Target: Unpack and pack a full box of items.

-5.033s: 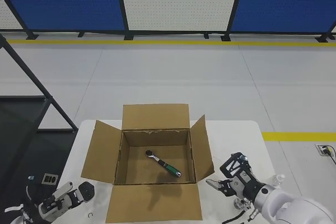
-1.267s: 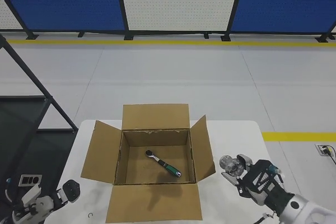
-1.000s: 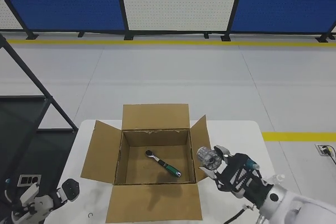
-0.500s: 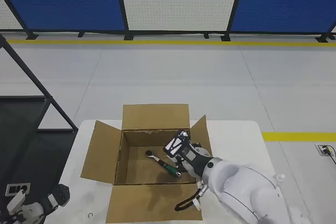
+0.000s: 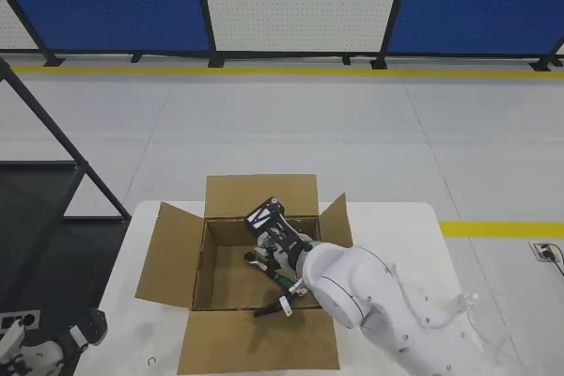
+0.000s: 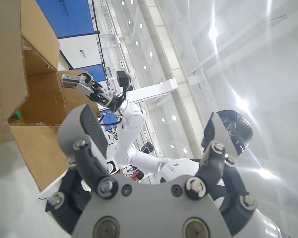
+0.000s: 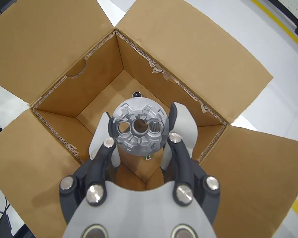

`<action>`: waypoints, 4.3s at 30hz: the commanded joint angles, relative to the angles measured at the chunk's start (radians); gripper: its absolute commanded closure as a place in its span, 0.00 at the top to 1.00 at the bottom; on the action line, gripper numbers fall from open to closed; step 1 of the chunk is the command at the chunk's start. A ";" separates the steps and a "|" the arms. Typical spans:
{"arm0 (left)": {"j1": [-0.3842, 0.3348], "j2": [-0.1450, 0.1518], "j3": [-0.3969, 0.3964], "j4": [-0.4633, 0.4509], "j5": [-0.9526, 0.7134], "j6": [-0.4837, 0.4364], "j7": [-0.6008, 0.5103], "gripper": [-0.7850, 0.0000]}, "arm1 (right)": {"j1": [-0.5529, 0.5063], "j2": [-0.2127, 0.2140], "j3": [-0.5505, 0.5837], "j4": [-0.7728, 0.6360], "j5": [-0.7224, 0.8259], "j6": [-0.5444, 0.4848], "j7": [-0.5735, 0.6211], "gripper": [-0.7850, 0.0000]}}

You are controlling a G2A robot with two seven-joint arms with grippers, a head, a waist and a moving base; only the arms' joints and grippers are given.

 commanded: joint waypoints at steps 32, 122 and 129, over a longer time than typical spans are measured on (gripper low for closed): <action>-0.004 -0.006 -0.009 -0.019 0.003 0.013 0.036 1.00 | 0.294 -0.287 -0.273 0.798 0.271 0.020 -0.006 0.00; -0.004 -0.006 -0.009 -0.019 0.003 0.013 0.036 1.00 | -0.310 -0.129 0.276 -0.064 -0.248 -0.323 -0.016 1.00; -0.004 -0.006 -0.009 -0.019 0.003 0.013 0.036 1.00 | -0.530 -0.089 0.446 -0.378 -0.298 -0.332 -0.061 1.00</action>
